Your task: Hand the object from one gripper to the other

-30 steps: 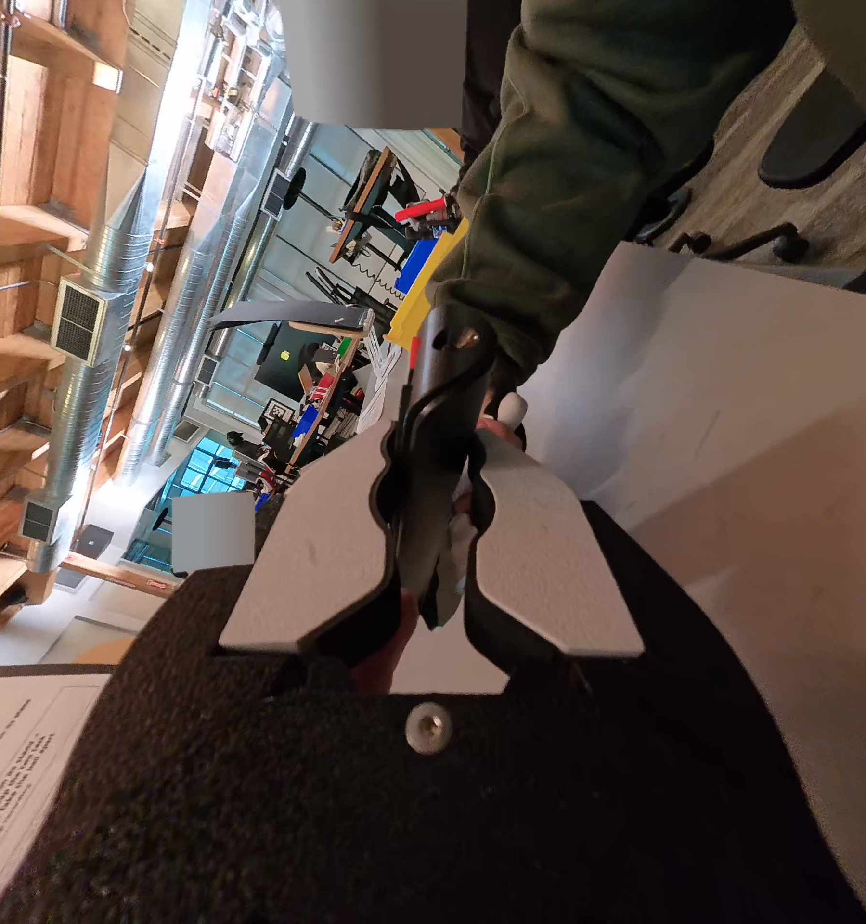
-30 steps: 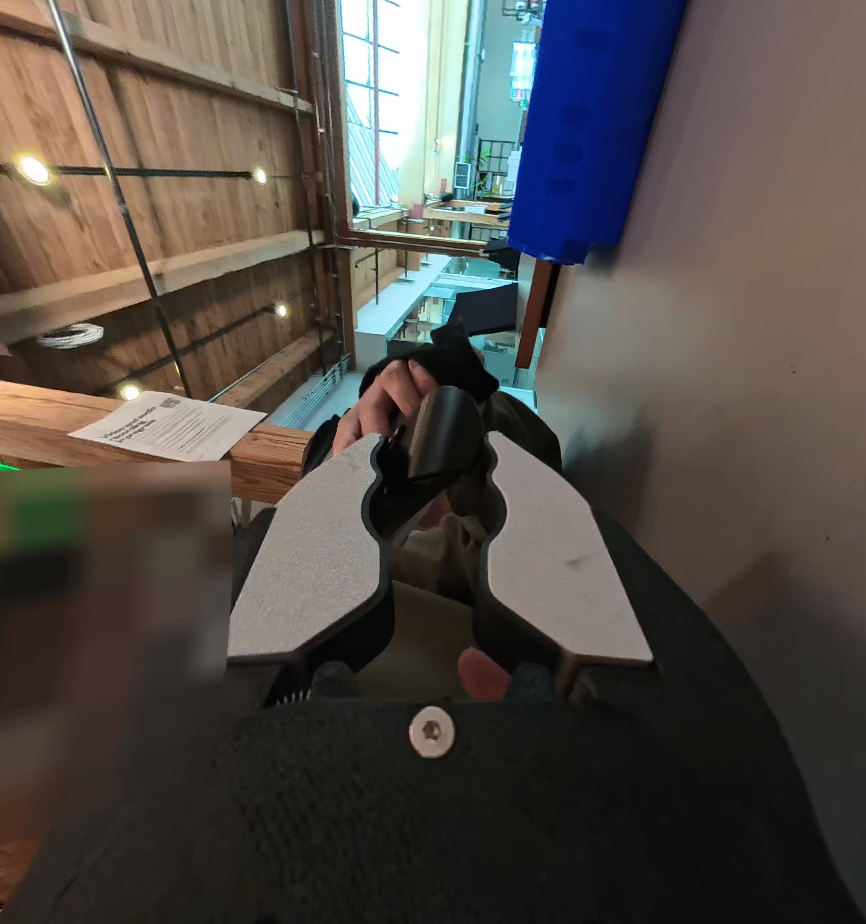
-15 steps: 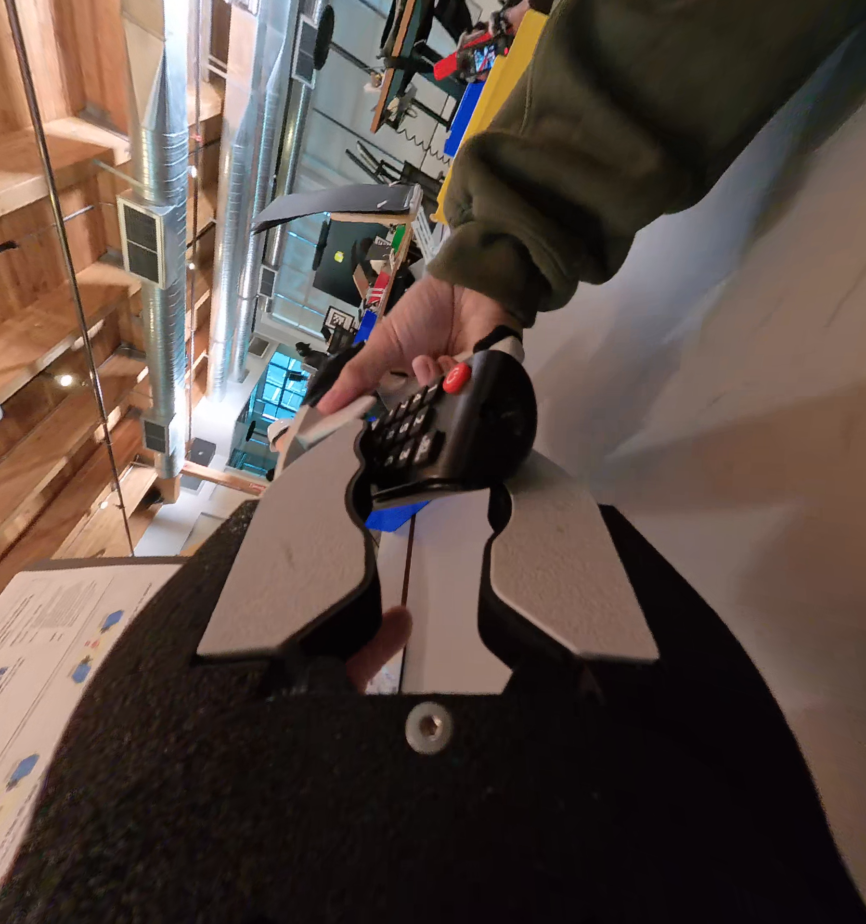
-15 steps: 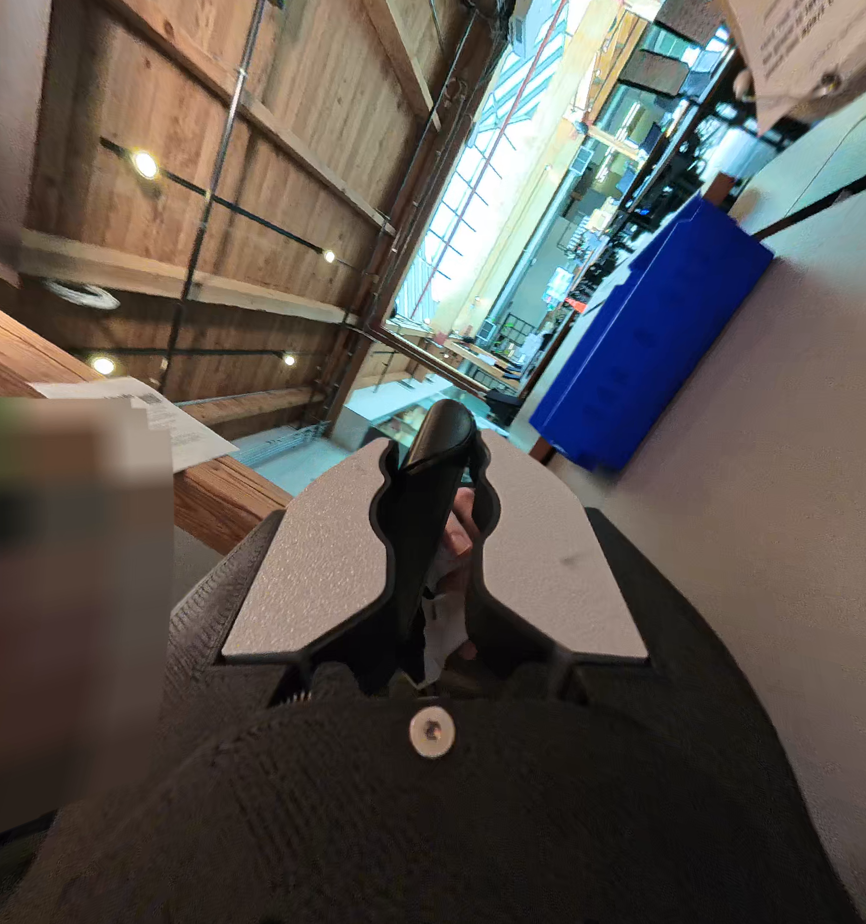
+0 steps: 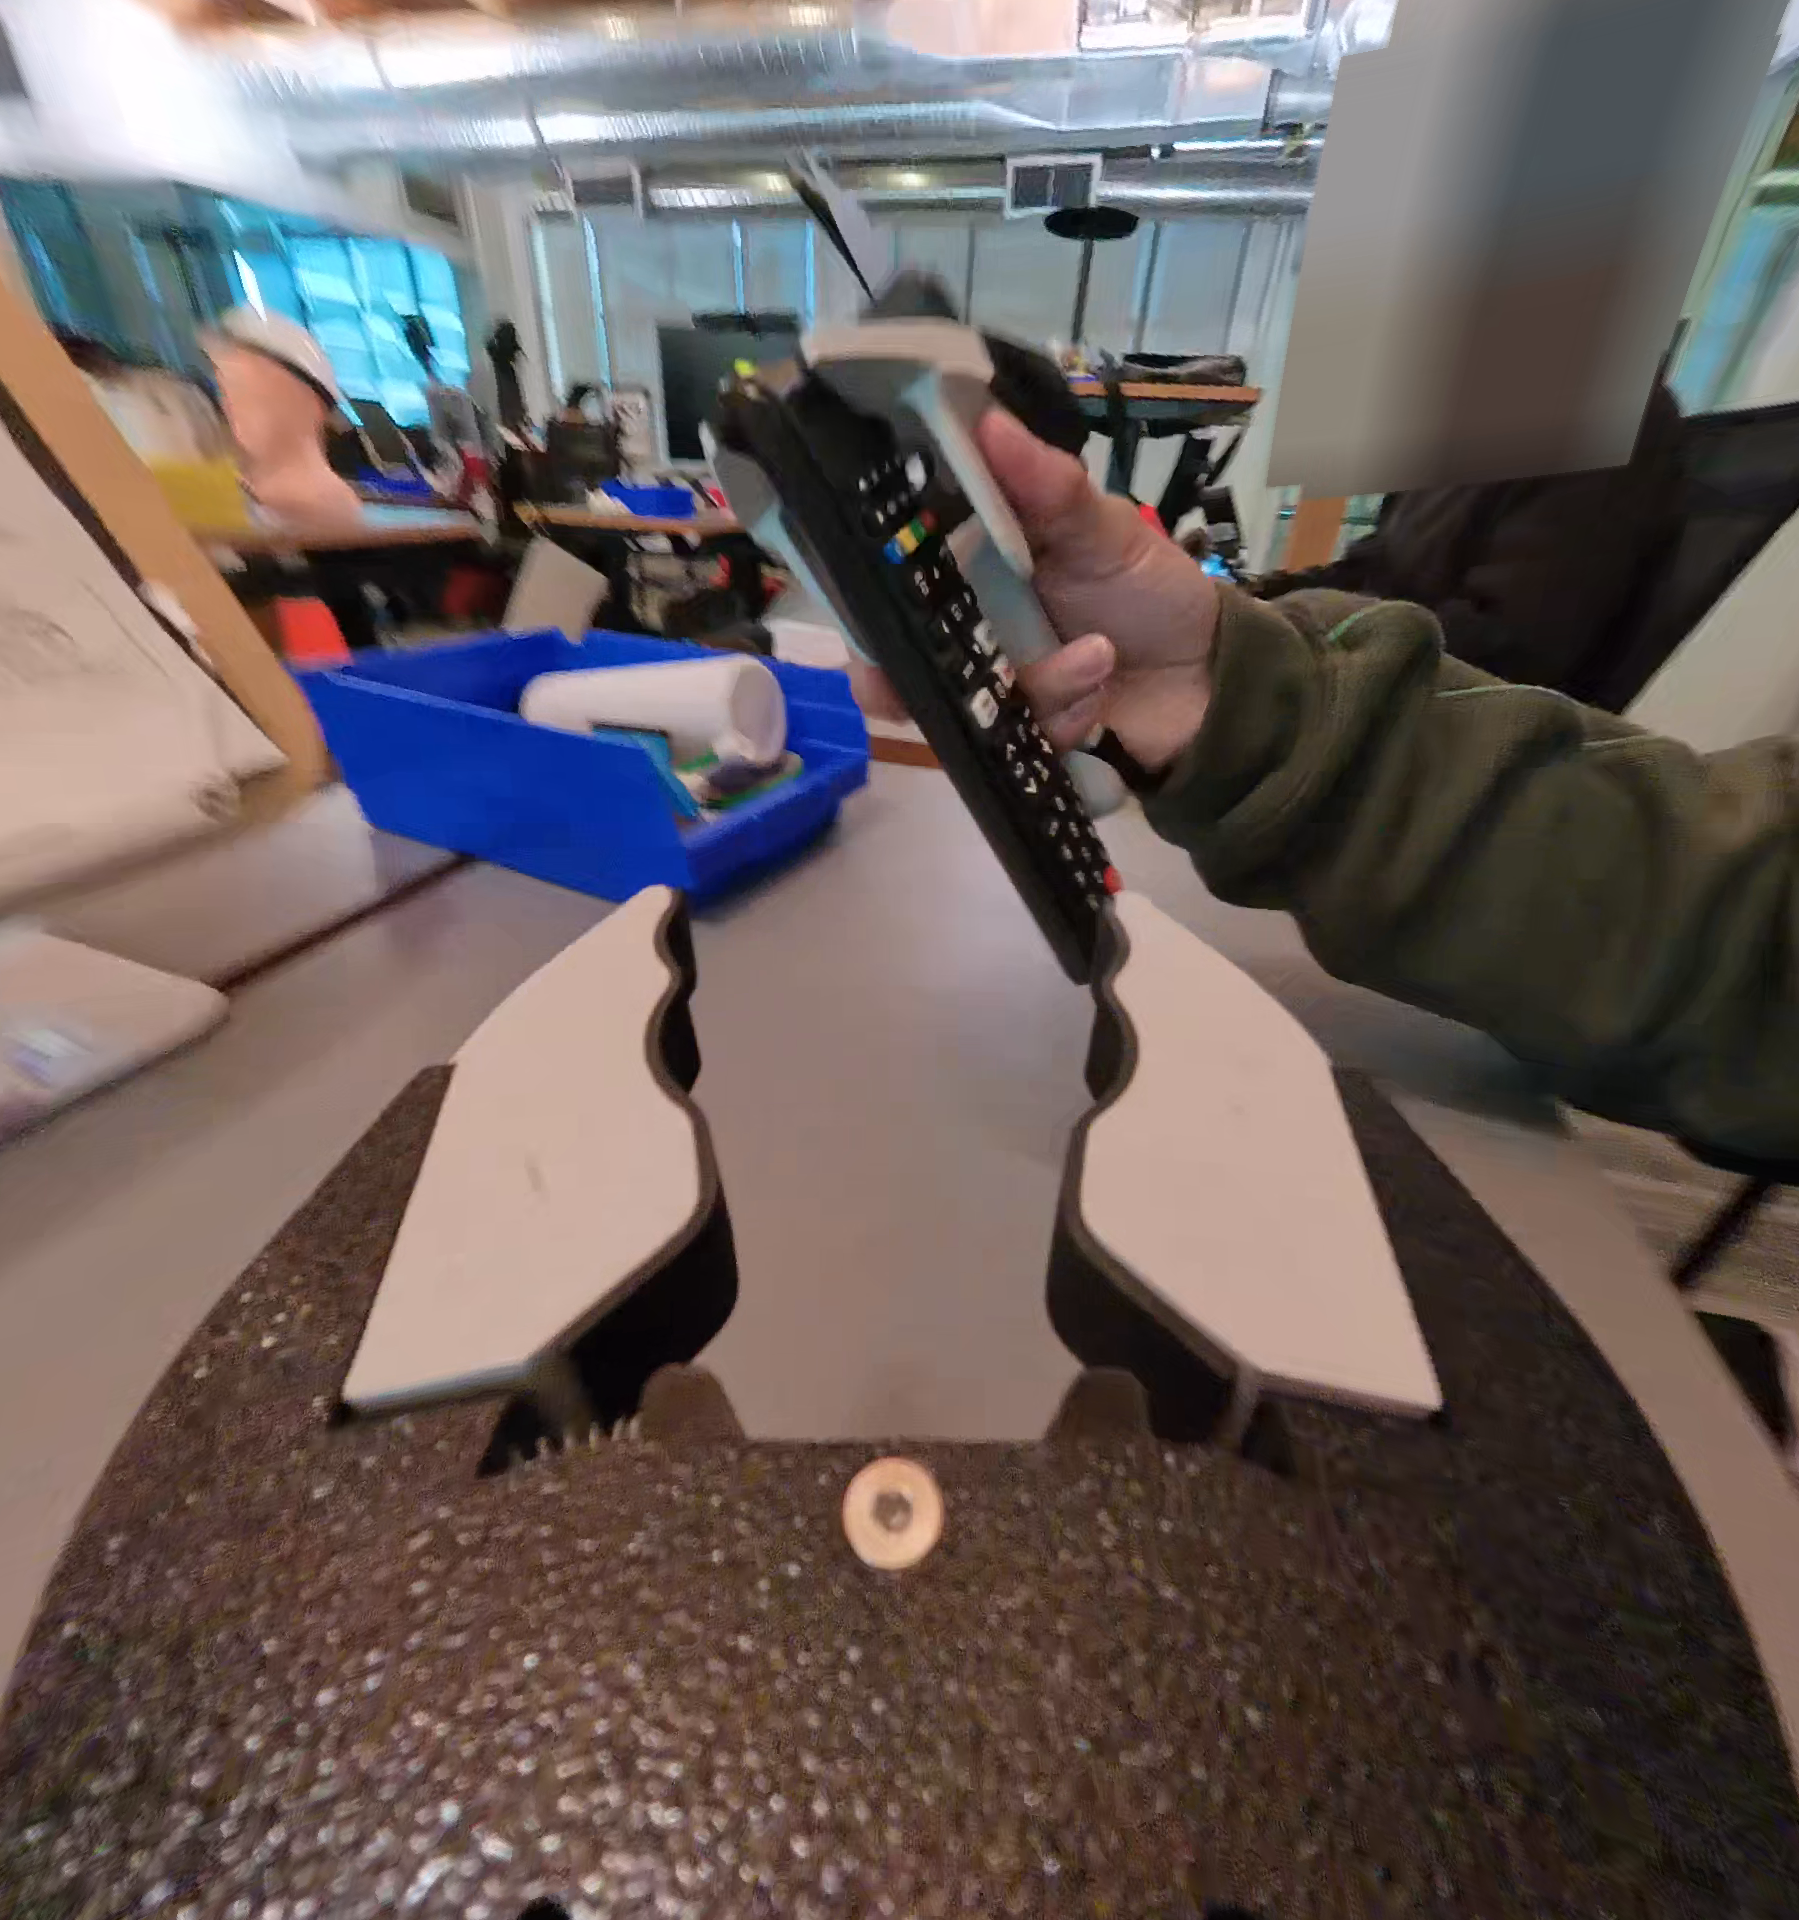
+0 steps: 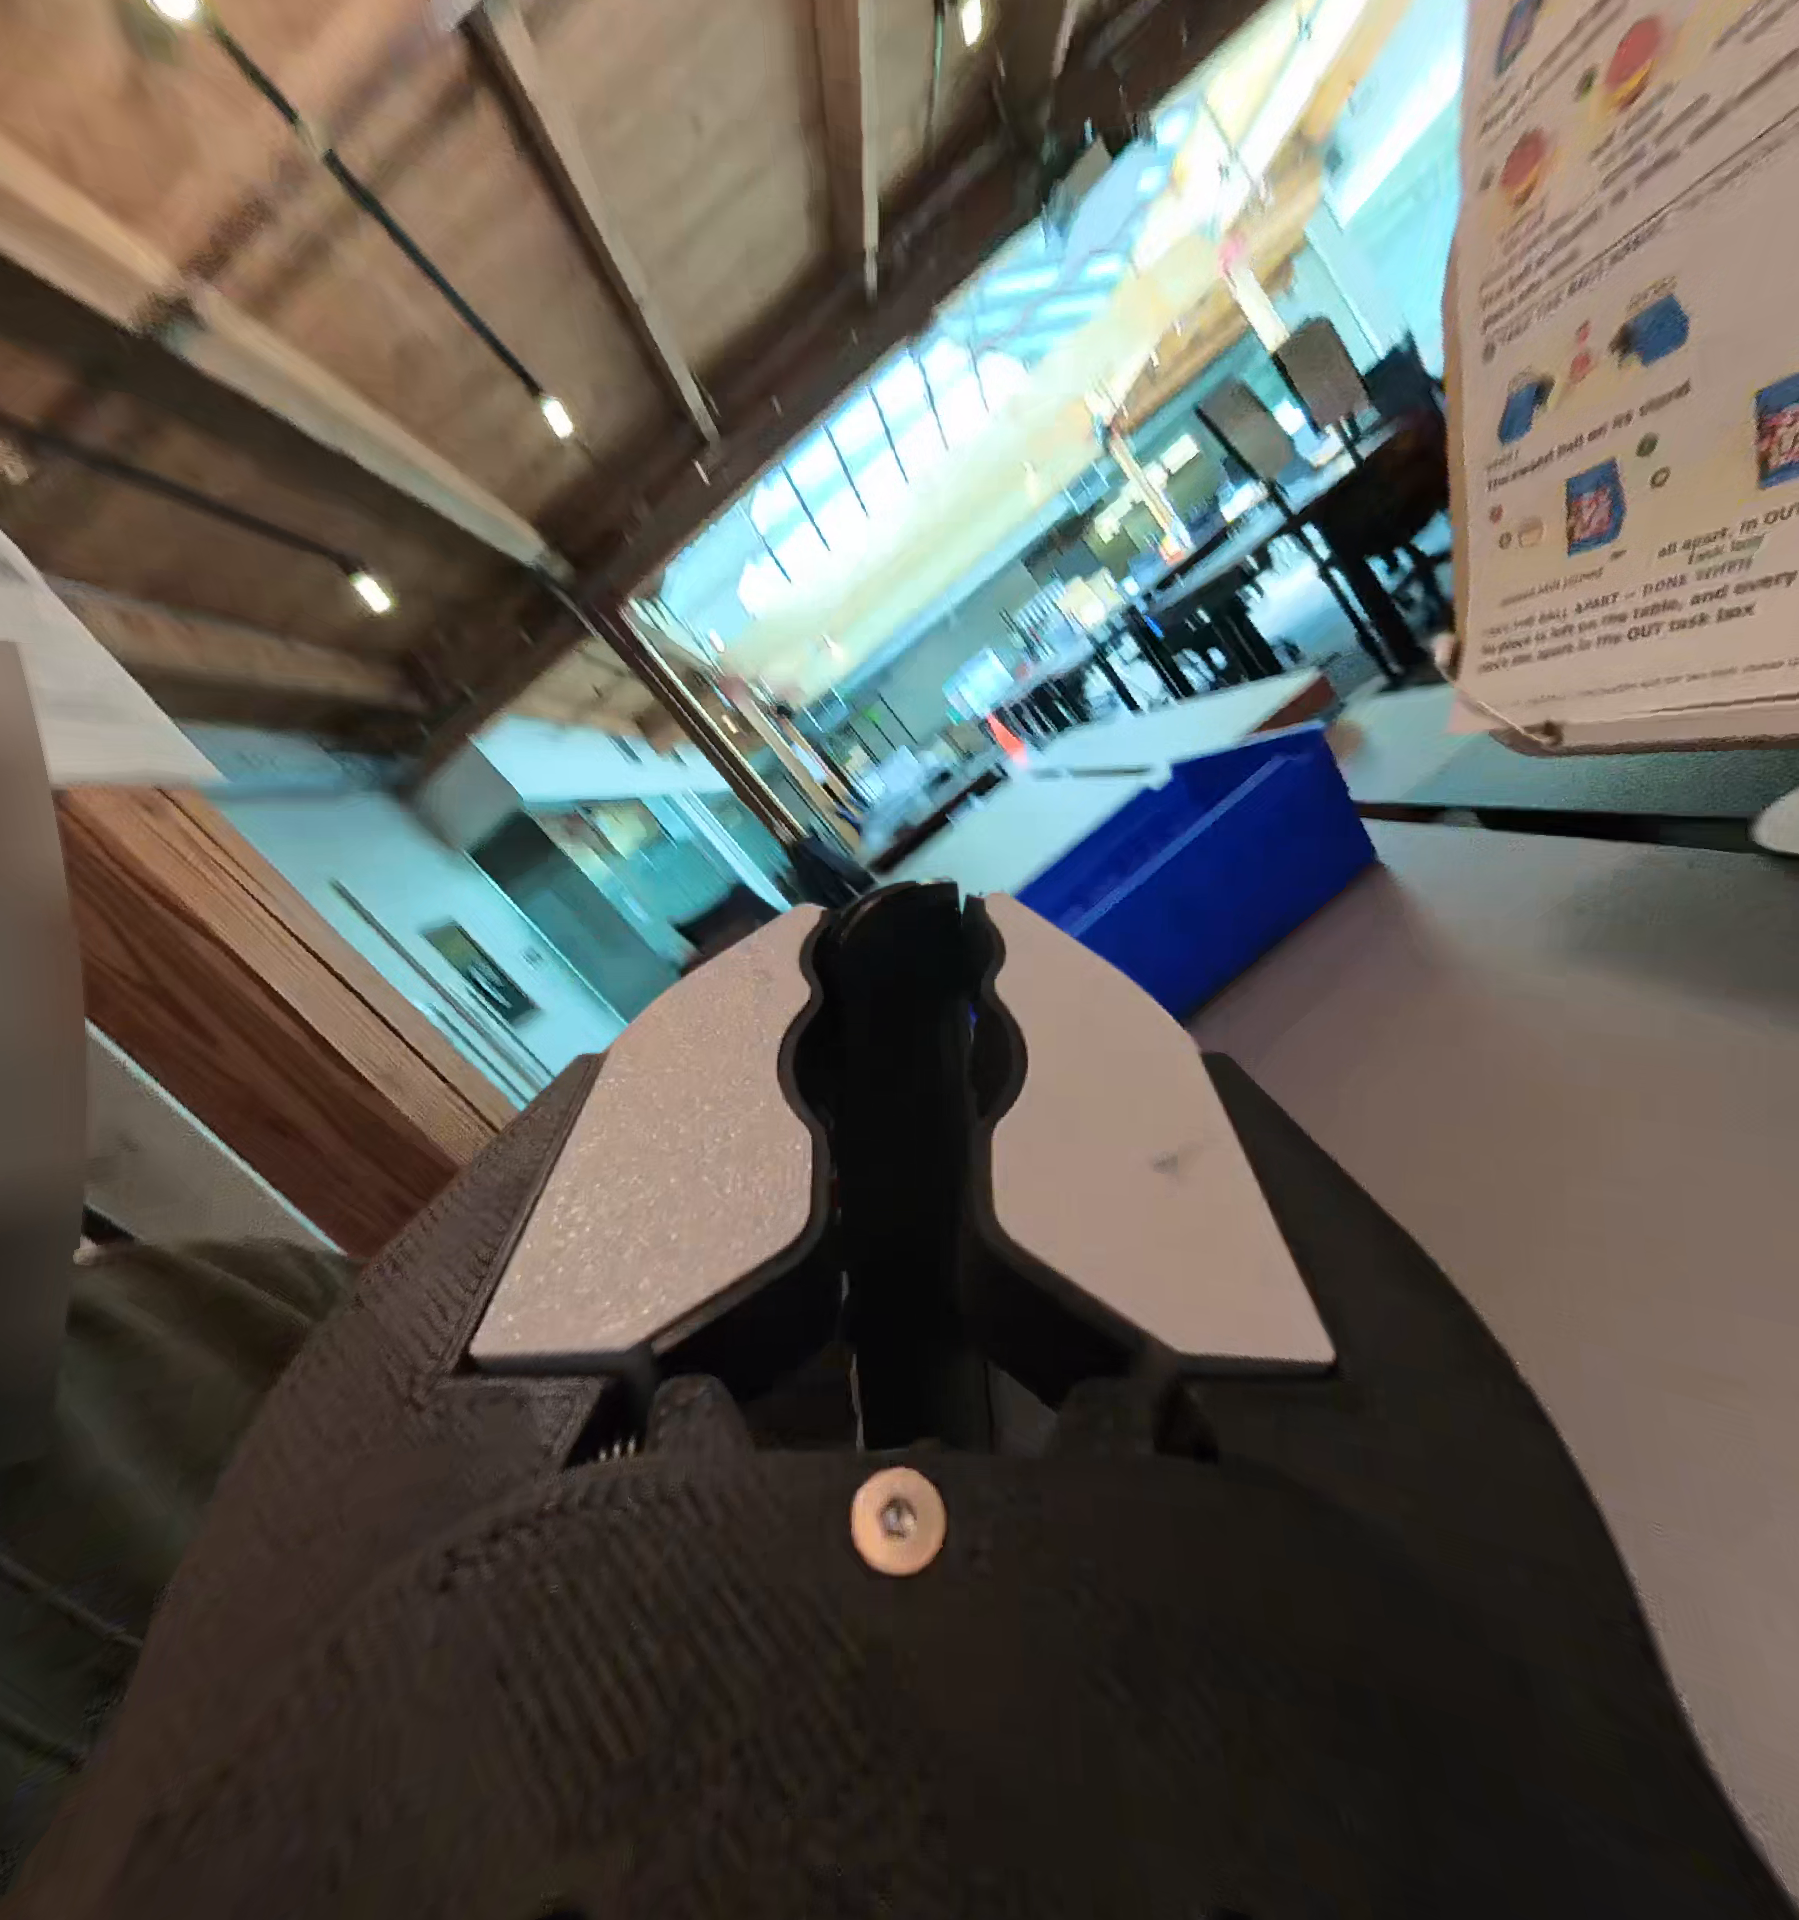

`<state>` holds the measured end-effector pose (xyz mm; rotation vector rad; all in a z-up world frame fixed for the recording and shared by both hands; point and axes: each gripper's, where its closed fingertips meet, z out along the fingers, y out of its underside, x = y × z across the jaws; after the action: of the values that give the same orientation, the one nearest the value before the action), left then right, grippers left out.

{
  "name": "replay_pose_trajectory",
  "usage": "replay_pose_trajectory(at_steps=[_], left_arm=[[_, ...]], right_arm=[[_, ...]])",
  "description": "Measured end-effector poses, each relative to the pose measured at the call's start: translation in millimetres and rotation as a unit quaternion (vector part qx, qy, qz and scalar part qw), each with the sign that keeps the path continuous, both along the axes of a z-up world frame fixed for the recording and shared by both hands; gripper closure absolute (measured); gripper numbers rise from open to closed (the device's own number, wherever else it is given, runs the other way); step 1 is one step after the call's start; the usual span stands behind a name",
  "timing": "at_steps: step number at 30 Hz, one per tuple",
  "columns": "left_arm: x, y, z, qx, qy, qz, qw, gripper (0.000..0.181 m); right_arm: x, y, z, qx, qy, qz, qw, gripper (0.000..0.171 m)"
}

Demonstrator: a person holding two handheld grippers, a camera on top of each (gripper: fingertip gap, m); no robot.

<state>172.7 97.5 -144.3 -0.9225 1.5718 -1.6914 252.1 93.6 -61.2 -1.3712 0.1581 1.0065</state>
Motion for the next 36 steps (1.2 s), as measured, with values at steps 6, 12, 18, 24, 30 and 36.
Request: replay_pose_trajectory(at_steps=[6, 12, 18, 24, 30, 36], left_arm=[[-2, -43, -24, 0.025, 0.051, -0.078, 0.995, 0.107], [-5, -39, -27, -0.005, 0.063, -0.101, 0.993, 0.158], [-3, 8, 0, -0.162, 0.039, -0.054, 0.985, 0.160], [3, 52, 11, -0.226, 0.005, 0.061, 0.972, 0.161], [15, 55, -8, -0.287, 0.061, 0.117, 0.949, 0.160], [19, 44, -11, -0.245, 0.057, 0.146, 0.957, 0.160]], right_arm=[[-67, 24, -8, -0.033, -0.166, 0.030, 0.985, 0.148], [-100, 34, 0, 0.005, -0.183, 0.068, 0.981, 0.148], [-80, 28, -30, 0.007, -0.308, 0.006, 0.951, 0.122], [-86, 42, -90, 0.018, -0.393, -0.091, 0.915, 0.106], [-64, 50, -99, 0.075, -0.616, -0.299, 0.725, 0.104], [-53, 56, -117, 0.013, -0.617, -0.306, 0.725, 0.102]])
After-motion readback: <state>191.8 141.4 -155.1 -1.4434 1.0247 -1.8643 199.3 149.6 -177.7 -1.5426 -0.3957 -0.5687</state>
